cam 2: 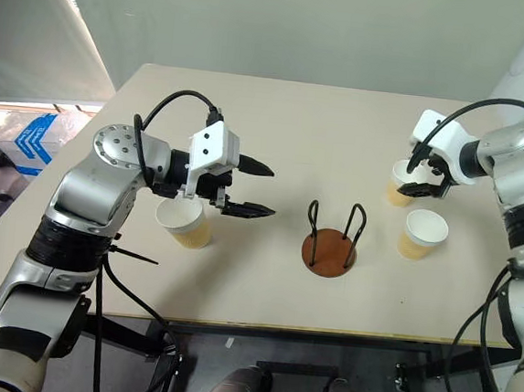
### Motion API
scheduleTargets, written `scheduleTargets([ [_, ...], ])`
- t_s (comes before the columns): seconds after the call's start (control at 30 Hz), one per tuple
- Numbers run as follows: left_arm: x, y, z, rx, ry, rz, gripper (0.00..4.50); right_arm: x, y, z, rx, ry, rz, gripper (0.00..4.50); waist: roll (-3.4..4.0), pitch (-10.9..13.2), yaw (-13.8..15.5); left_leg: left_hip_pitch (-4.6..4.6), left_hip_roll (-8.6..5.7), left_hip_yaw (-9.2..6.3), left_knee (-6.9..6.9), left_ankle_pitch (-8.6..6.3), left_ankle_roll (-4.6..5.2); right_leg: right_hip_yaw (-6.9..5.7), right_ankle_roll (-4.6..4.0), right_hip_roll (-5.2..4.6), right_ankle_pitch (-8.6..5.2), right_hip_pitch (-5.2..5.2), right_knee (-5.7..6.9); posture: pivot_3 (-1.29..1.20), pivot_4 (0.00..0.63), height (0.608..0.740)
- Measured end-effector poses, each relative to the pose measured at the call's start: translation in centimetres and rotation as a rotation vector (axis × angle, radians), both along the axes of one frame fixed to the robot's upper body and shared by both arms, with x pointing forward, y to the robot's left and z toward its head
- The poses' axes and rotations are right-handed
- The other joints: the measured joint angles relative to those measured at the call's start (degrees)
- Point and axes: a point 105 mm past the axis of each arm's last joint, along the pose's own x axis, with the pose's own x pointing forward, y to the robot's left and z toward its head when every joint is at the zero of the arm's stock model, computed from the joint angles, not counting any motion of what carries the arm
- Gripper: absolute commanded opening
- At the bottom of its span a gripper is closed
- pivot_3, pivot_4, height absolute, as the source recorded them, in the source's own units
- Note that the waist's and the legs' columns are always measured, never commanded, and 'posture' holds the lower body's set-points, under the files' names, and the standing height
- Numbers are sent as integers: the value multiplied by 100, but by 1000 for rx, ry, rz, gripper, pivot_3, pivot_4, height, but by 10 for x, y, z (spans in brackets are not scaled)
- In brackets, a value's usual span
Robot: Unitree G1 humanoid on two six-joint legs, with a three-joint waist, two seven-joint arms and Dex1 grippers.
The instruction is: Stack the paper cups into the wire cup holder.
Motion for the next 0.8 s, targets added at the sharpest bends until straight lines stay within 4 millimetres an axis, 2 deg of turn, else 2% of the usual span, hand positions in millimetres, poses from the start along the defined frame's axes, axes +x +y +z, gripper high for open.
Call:
scheduleTargets([
  [0.13,0,2,-3,-4,7,18,3909,8,-1,-13,-49,19,-4,4500,2,2,-3,1,1,-1,-14,4,-12,0,-7,0,3,-6,4,0,150,740],
  [0.4,-2,4,-6,2,7,38,3909,22,5,-22,-94,-3,-26,4500,5,3,1,4,3,-1,-37,4,-25,-3,-28,0,-4,-12,4,0,150,740],
  [0.5,-1,5,-6,5,5,43,3962,23,2,-28,-105,1,-43,3909,5,3,11,4,3,-2,-44,2,-29,-5,-34,0,-8,-14,3,0,150,740],
  [0.57,-1,7,-5,9,3,46,3962,24,0,-30,-105,0,-55,3311,5,3,11,4,3,-2,-50,1,-31,-5,-35,0,-9,-16,1,0,150,740],
  [0.8,-1,9,-8,33,7,52,3962,27,4,-30,-75,-29,-57,792,6,4,2,16,8,-4,-76,-12,-77,-11,-45,0,-14,-18,4,0,150,740],
])
